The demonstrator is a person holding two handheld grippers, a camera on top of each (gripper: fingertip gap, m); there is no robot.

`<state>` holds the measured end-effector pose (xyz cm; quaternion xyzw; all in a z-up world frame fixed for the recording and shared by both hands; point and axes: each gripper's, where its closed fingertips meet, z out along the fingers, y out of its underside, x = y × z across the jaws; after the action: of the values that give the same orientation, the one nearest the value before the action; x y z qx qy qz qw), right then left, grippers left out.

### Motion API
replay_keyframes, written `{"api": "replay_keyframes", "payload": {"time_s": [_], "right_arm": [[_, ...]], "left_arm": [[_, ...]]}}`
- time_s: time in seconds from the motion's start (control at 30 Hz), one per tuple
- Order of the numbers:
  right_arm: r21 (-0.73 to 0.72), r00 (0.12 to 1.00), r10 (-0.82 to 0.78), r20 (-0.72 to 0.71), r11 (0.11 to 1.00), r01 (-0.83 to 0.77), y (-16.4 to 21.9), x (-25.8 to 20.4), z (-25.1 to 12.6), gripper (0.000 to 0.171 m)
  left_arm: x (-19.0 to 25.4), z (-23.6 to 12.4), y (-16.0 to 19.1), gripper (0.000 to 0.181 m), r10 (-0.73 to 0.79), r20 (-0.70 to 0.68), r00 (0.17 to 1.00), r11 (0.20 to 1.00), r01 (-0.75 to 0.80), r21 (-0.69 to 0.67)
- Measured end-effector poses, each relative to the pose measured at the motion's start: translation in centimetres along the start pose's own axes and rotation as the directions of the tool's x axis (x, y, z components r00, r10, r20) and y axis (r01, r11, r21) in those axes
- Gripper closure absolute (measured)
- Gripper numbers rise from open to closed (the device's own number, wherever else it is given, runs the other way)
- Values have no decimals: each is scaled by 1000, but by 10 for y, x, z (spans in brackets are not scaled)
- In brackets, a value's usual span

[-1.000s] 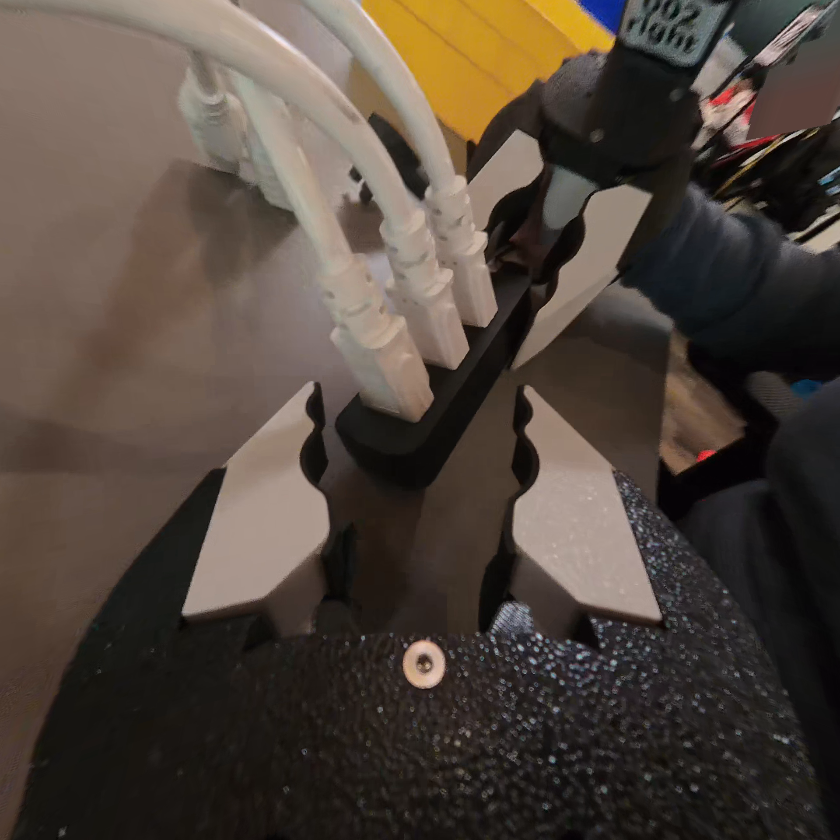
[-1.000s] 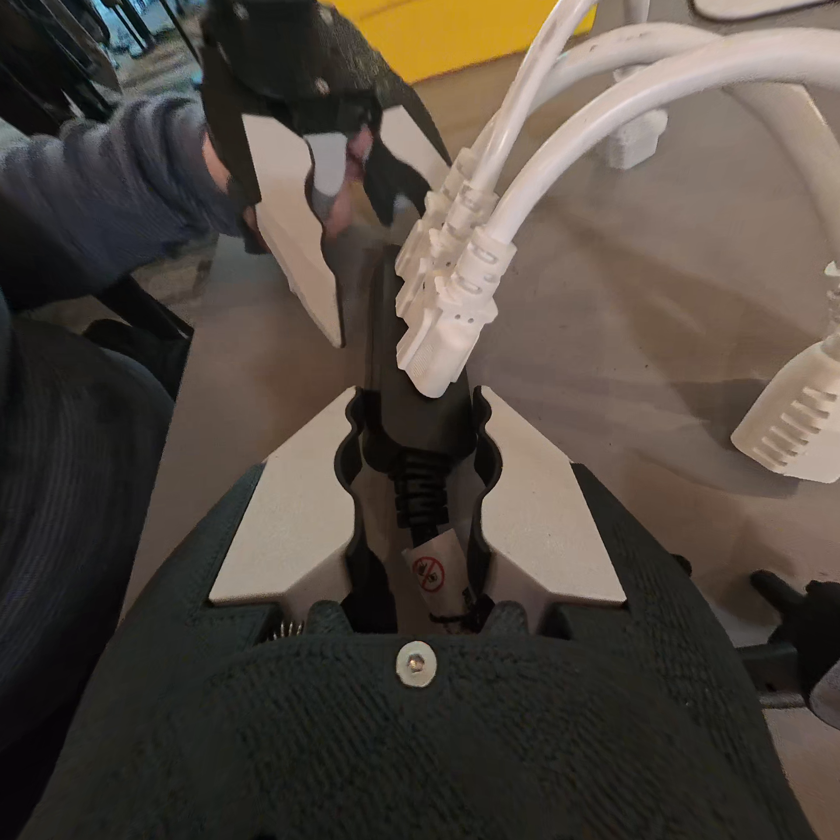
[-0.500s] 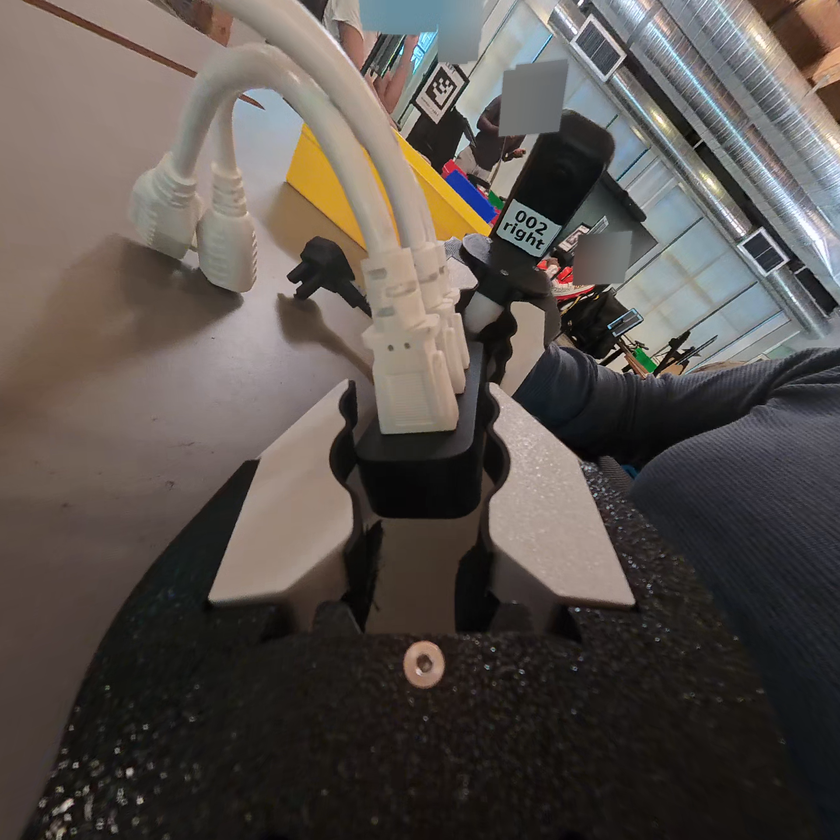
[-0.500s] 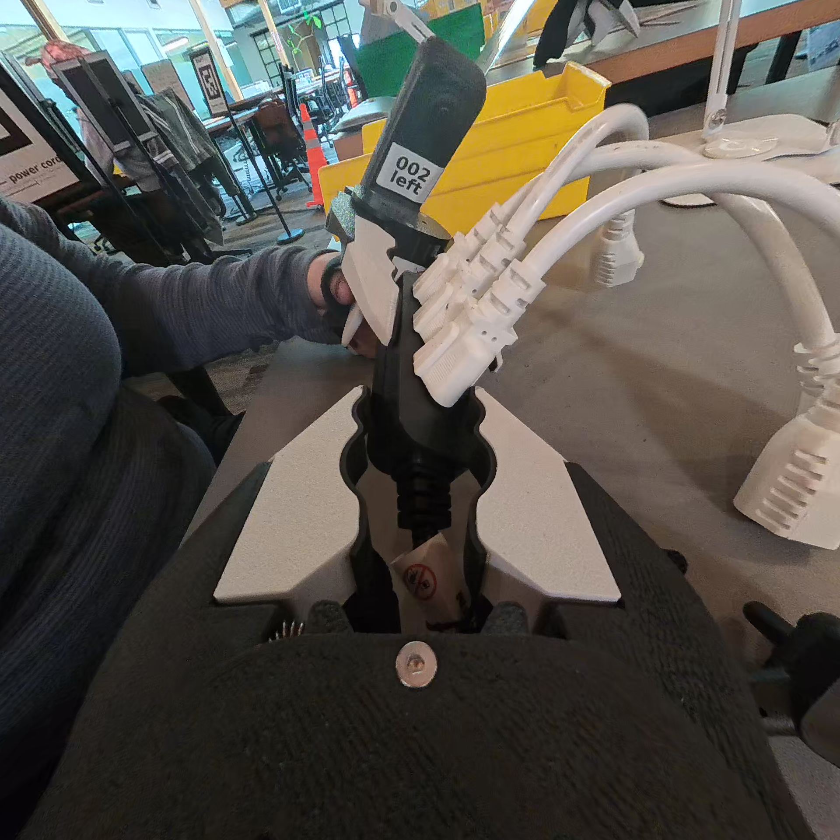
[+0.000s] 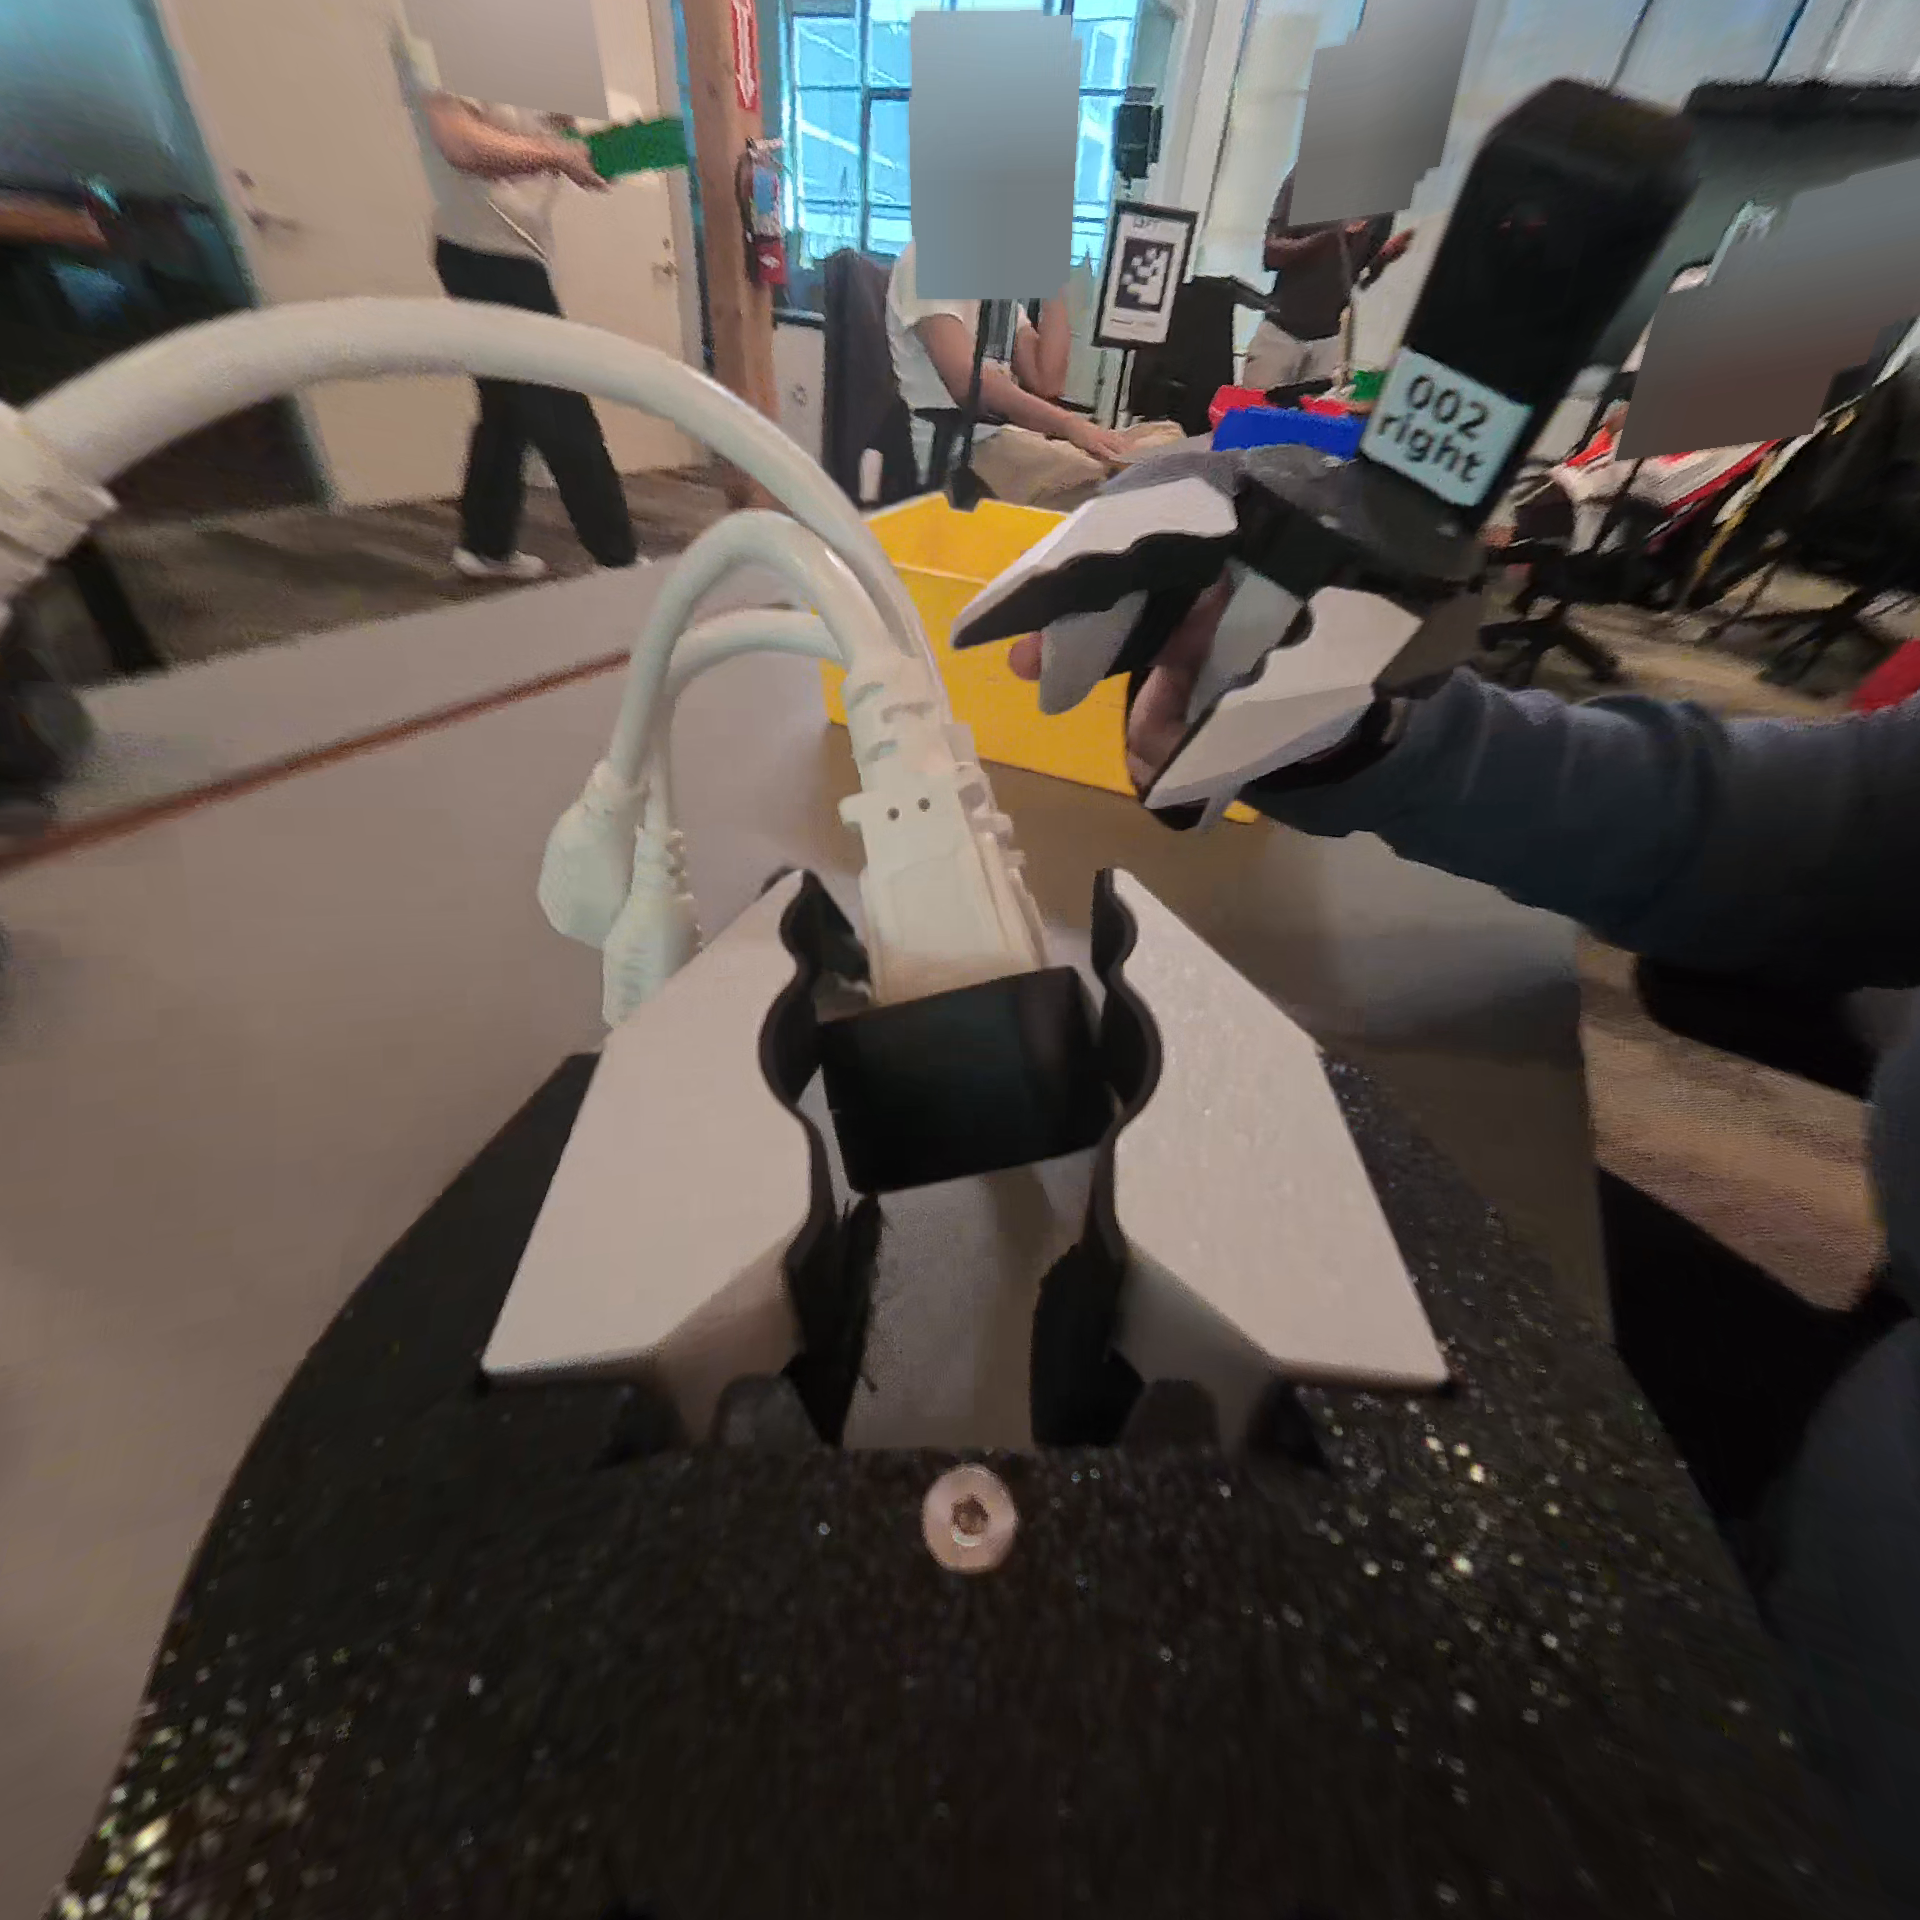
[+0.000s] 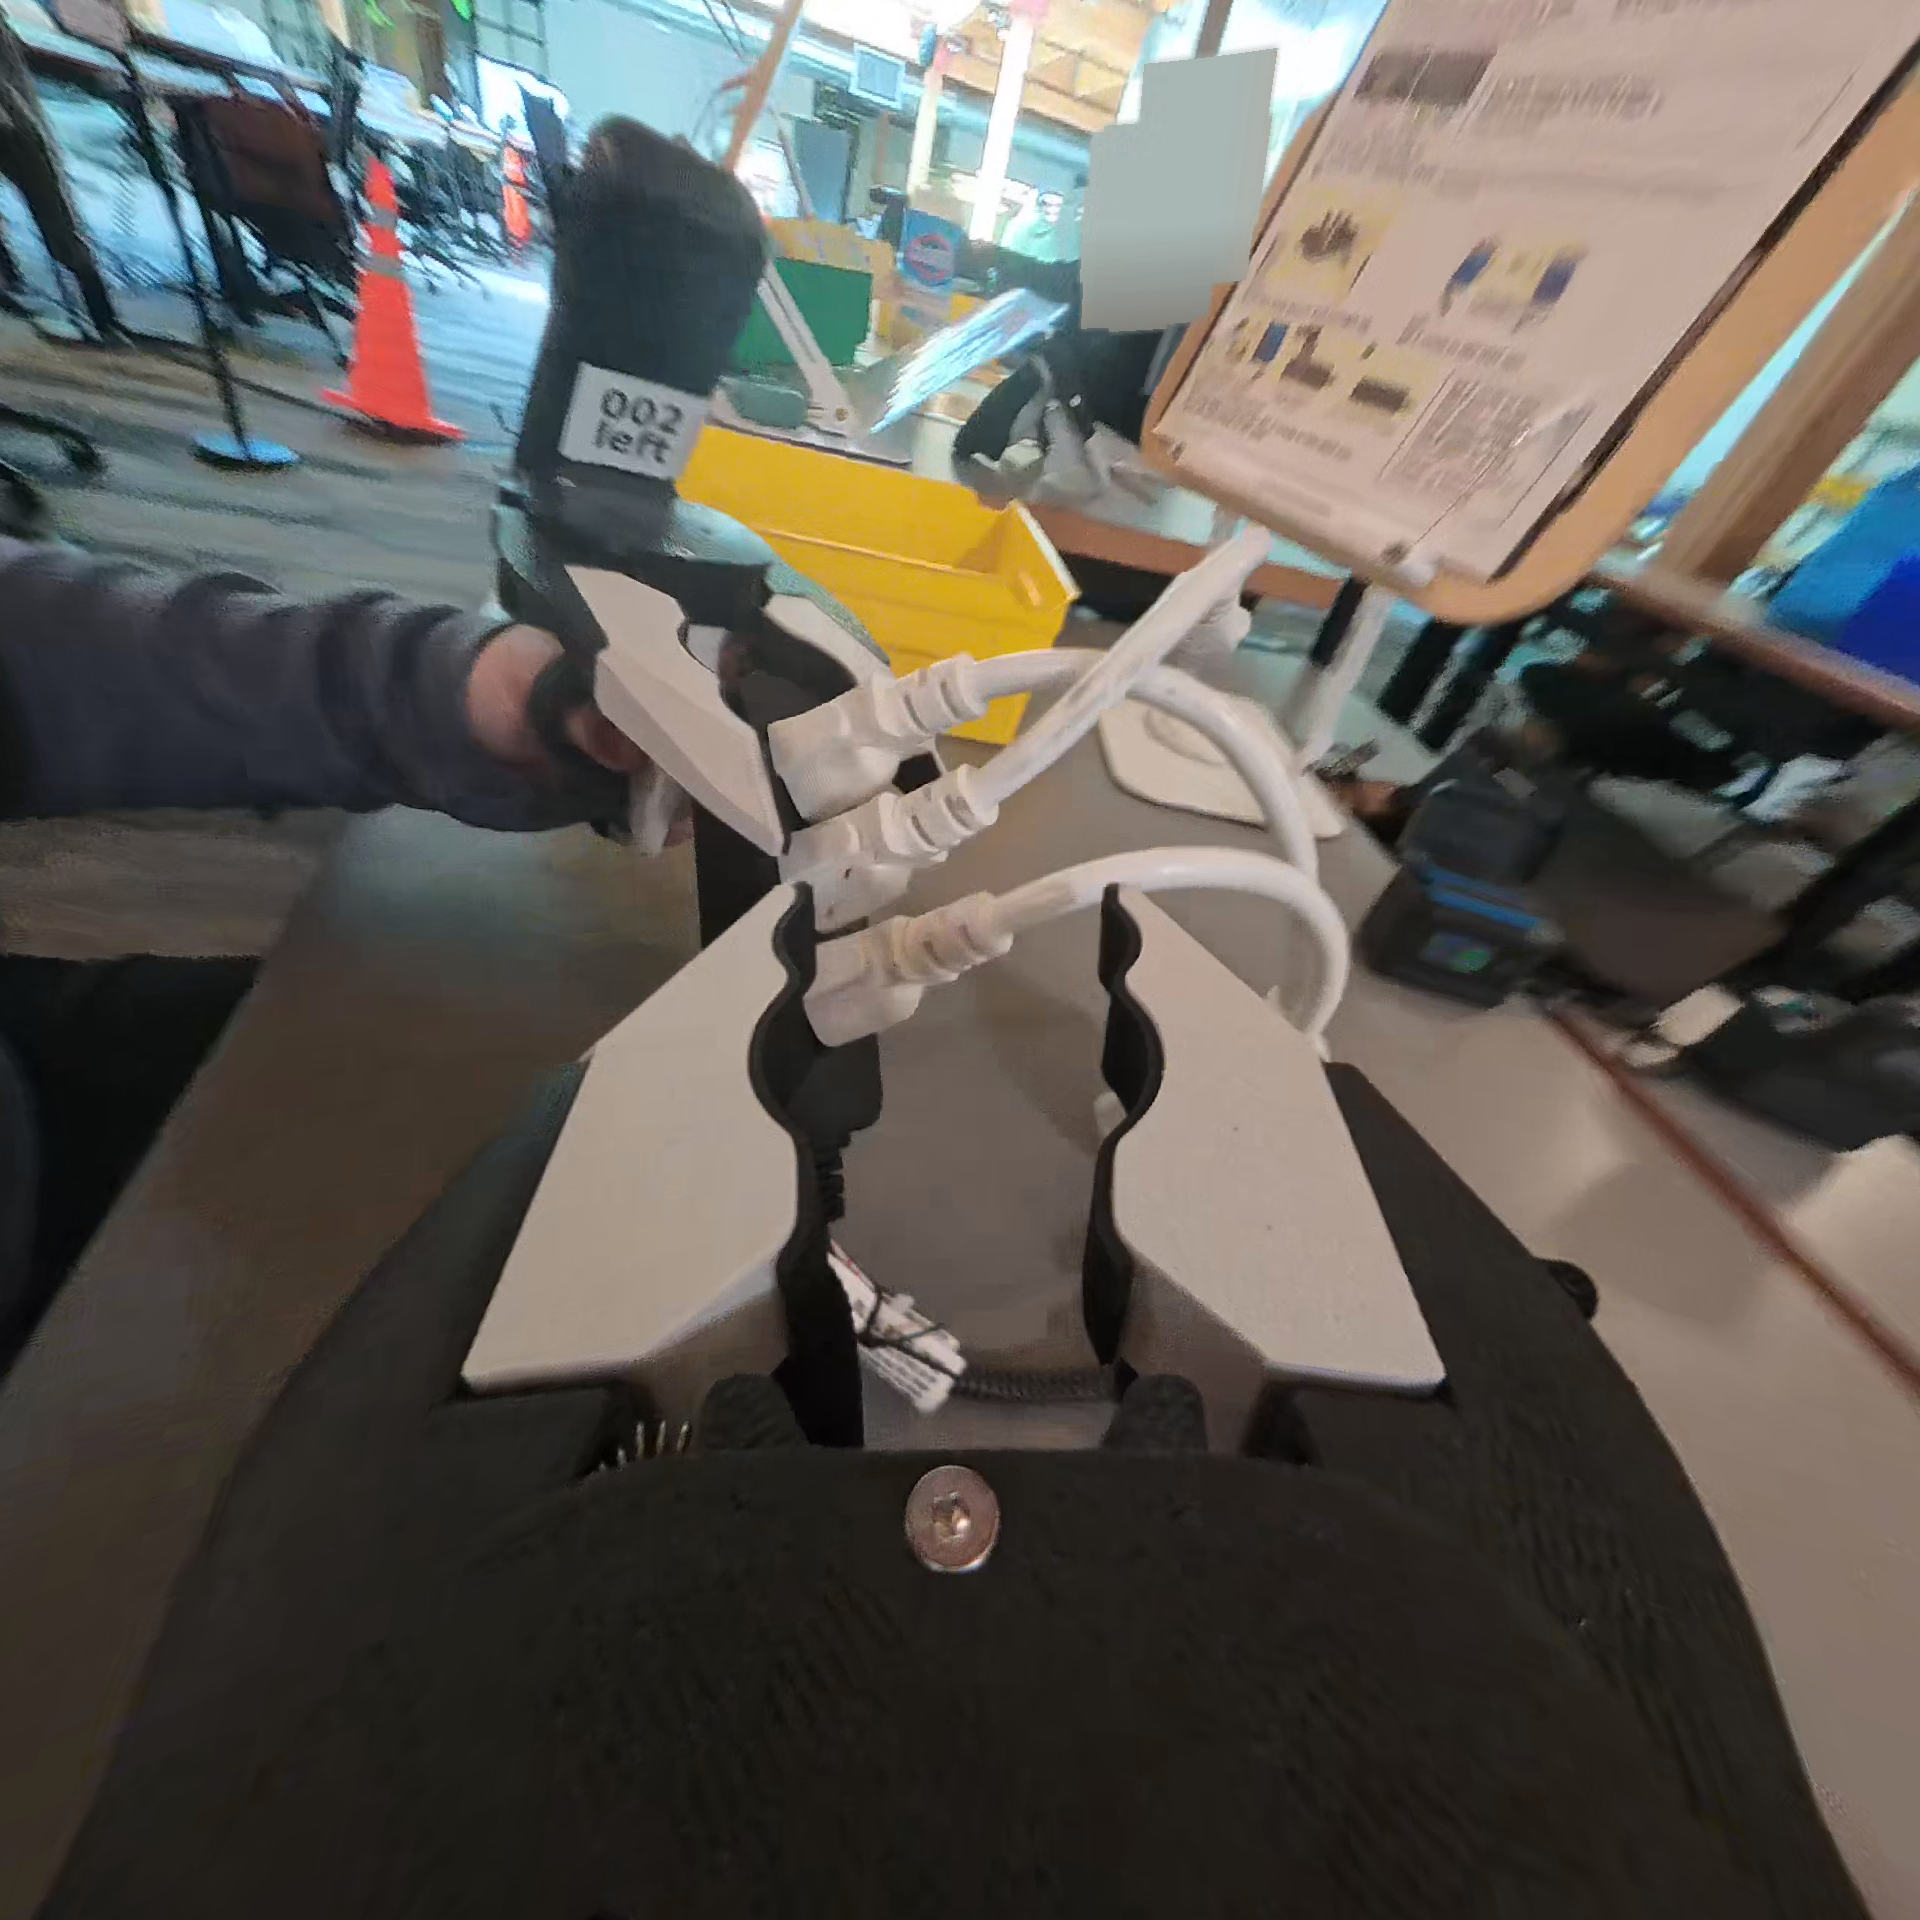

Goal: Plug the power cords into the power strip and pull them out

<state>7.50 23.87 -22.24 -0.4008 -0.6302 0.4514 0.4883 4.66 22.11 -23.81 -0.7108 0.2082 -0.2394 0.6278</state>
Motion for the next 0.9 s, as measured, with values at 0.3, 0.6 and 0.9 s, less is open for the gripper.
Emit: {"api": "replay_keyframes", "payload": {"time_s": [0.3,0.6,0.9], "right_arm": [[-40,887,-412,-210,910,413,-48,-5,-6,121],[-388,890,-450,71,810,440,55,-23,13,114],[-315,899,-381,217,844,434,97,-58,59,115]], "left_arm": [[-7,13,-15,132,620,96,778,765,-574,-291],[12,21,64,136,729,-132,672,595,-717,-363],[32,-7,68,136,734,-240,635,585,-771,-252]]}}
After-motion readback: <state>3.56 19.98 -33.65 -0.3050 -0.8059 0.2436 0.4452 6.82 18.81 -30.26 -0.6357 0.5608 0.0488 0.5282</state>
